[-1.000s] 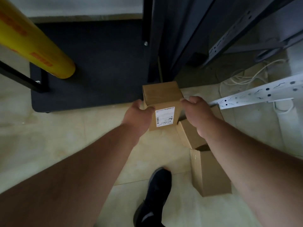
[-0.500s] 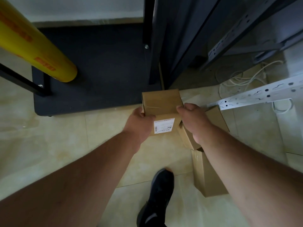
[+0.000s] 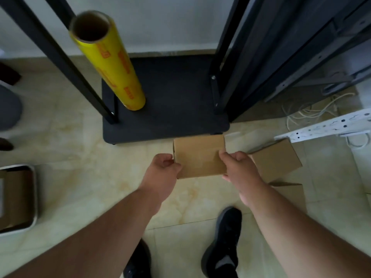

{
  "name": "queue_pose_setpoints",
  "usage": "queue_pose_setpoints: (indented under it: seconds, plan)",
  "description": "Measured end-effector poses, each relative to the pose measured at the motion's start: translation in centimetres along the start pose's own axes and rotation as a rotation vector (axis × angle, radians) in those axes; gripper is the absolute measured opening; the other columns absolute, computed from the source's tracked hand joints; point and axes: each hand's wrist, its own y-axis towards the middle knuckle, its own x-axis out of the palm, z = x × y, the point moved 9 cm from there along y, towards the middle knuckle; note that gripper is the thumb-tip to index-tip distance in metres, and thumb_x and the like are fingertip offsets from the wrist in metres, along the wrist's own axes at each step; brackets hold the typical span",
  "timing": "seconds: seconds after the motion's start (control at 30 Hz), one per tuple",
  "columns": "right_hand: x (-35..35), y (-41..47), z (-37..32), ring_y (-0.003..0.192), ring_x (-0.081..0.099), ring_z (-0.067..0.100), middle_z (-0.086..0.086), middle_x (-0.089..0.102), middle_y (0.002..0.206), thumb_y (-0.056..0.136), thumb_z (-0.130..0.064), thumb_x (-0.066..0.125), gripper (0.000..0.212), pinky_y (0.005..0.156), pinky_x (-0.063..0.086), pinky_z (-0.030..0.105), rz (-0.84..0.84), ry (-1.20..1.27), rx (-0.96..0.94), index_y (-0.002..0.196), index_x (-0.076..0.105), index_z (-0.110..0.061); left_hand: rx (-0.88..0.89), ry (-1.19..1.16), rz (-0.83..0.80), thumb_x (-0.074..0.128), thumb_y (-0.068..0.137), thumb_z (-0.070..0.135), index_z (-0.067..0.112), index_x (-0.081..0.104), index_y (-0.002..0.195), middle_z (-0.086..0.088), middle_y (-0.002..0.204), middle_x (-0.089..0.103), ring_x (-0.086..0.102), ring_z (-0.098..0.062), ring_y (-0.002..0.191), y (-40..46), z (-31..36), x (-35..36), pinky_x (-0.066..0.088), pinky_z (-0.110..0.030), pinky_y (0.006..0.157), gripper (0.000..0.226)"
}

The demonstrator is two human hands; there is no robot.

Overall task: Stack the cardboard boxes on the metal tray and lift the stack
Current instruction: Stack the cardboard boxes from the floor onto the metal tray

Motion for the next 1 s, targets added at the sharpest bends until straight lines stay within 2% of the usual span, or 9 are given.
queue_pose_setpoints:
  seconds: [0.1,0.17,0.23,0.3,0.33,0.4,0.47,0.6,1.0]
  plan:
    - [2.8,-3.7,-0.7,0.103,0.066,0.027,0.005,0.069,0.111,0.066,-0.091,0.046,0.088,0.097,0.055,0.055,-0.011,0.023,0.079,0.11,0.065,-0.017,-0.011,-0.034,-0.031,0.065,0.096,0.033,0.038,0.049,0.147,0.013,0.123,0.066,0.062,-0.015,0.114,-1.8,-0.6,-3.8,0.05,-0.046,0.108,0.053]
    - [4.4,-5.8,-0.8,0.107,0.064,0.028,0.004,0.067,0.117,0.061,-0.098,0.038,0.103,0.099,0.053,0.055,0.007,0.063,0.139,0.122,0.063,-0.019,0.001,-0.03,-0.064,0.065,0.096,0.036,0.042,0.056,0.142,0.014,0.119,0.068,0.064,-0.014,0.112,-3.1,-0.7,-5.9,0.051,-0.046,0.107,0.047]
    - [6.0,-7.6,-1.2,0.108,0.065,0.034,0.009,0.067,0.121,0.067,-0.098,0.033,0.106,0.098,0.053,0.056,0.019,0.075,0.161,0.129,0.061,-0.017,0.012,-0.021,-0.074,0.067,0.091,0.044,0.043,0.065,0.13,0.014,0.116,0.072,0.066,-0.015,0.113,-4.3,-1.1,-8.0,0.051,-0.047,0.107,0.039]
    - [7.4,-9.1,-1.9,0.112,0.065,0.047,0.024,0.067,0.126,0.083,-0.088,0.036,0.099,0.099,0.053,0.059,0.017,0.064,0.135,0.132,0.062,-0.006,0.013,-0.032,-0.062,0.069,0.083,0.051,0.046,0.072,0.11,0.012,0.109,0.076,0.069,-0.017,0.111,-5.2,-1.7,-9.9,0.053,-0.047,0.104,0.028]
    - [8.0,-9.6,-2.1,0.112,0.065,0.048,0.028,0.066,0.127,0.091,-0.079,0.04,0.091,0.099,0.053,0.057,0.015,0.045,0.113,0.132,0.062,0.0,0.009,-0.04,-0.055,0.069,0.08,0.055,0.045,0.074,0.1,0.009,0.106,0.077,0.07,-0.019,0.109,-5.5,-2.1,-10.7,0.053,-0.048,0.103,0.023]
    - [9.2,-10.7,-2.2,0.097,0.067,0.04,0.027,0.068,0.117,0.098,-0.064,0.046,0.072,0.095,0.054,0.054,0.005,-0.012,0.08,0.124,0.064,0.001,-0.007,-0.07,-0.024,0.068,0.073,0.065,0.039,0.072,0.09,0.002,0.105,0.076,0.07,-0.024,0.107,-6.0,-3.0,-12.2,0.054,-0.05,0.101,0.032]
    - [10.4,-11.5,-1.7,0.092,0.067,0.037,0.019,0.07,0.108,0.096,-0.057,0.049,0.058,0.089,0.056,0.053,-0.01,-0.028,0.061,0.11,0.066,-0.004,-0.022,-0.107,-0.003,0.067,0.079,0.067,0.033,0.07,0.098,0.0,0.11,0.074,0.07,-0.024,0.108,-6.3,-3.7,-13.2,0.055,-0.05,0.101,0.04]
    - [12.2,-13.0,-1.4,0.097,0.067,0.026,0.004,0.07,0.105,0.1,-0.049,0.052,0.028,0.092,0.055,0.048,-0.043,-0.015,0.01,0.096,0.063,-0.024,-0.05,-0.15,0.007,0.066,0.096,0.049,0.03,0.067,0.111,0.002,0.114,0.073,0.069,-0.021,0.108,-6.6,-5.8,-14.6,0.055,-0.047,0.102,0.024]
    - [13.9,-20.5,-1.6,0.098,0.069,0.018,-0.004,0.074,0.103,0.1,-0.048,0.057,0.025,0.093,0.056,0.041,-0.071,-0.026,-0.112,0.1,0.071,-0.027,0.048,-0.133,0.057,0.062,0.074,0.052,0.04,0.07,0.108,0.009,0.113,0.074,0.067,-0.019,0.112,-11.7,-7.2,-18.9,0.051,-0.047,0.106,0.037]
